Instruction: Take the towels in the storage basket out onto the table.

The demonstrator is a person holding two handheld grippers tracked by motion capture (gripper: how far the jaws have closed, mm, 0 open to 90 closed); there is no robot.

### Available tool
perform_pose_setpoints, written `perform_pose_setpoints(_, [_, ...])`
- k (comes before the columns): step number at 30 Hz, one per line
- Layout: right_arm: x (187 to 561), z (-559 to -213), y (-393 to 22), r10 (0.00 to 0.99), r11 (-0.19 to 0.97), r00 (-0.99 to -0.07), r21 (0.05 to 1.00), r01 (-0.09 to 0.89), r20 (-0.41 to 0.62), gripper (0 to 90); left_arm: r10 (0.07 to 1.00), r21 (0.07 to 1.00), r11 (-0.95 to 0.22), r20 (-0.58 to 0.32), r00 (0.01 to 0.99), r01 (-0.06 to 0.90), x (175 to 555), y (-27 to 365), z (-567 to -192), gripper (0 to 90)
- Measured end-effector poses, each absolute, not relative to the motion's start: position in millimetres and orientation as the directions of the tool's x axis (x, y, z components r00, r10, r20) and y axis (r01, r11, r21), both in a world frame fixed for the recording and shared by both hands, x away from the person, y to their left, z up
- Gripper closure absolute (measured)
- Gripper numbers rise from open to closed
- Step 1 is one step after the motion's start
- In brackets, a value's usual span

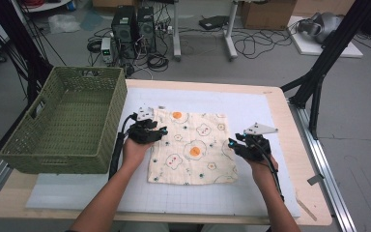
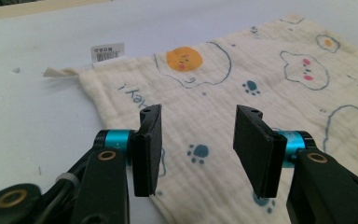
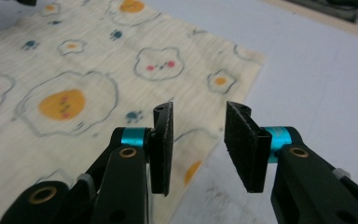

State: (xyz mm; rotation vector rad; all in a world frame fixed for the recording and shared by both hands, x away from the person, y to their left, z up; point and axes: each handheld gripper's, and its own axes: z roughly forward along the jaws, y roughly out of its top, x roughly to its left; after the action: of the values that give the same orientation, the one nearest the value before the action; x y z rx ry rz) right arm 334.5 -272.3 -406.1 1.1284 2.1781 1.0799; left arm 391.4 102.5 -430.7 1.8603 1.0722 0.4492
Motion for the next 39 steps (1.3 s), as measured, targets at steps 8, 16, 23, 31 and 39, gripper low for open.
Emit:
perform_pose_setpoints(8, [298.3, -433.7, -270.1, 0.779, 0.424, -0.626, 0.761, 0.49, -0.031, 61.3, 0.802, 0.88, -0.177, -0.13, 0.583, 0.441, 364.7, 114.3, -426.1, 50.5])
perform_pose_setpoints(16, [281.6, -445.7, -271.2, 0.765, 0.441, -0.645, 0.732, 0.519, -0.003, 63.3, 0.759, 0.913, -0.118, -0.171, 0.628, 0.391, 342.1, 122.9, -428.9, 40.1])
perform_pose_setpoints(23, [271.7, -440.9, -270.5, 0.738, 0.5, -0.674, 0.705, 0.503, -0.043, 75.0, 0.739, 0.931, -0.119, -0.149, 0.657, 0.345, 321.0, 122.6, -429.7, 29.7])
perform_pose_setpoints(31, [272.1, -426.4, -287.1, 0.821, 0.375, -0.566, 0.814, 0.443, -0.07, 29.2, 0.728, 0.937, -0.053, -0.199, 0.656, 0.344, 320.7, 131.2, -428.7, 21.2])
perform_pose_setpoints(39, [274.6, -420.4, -311.1, 0.872, 0.265, -0.488, 0.87, 0.416, -0.033, 11.6, 0.734, 0.939, -0.068, -0.181, 0.654, 0.336, 320.2, 139.7, -428.9, 19.4])
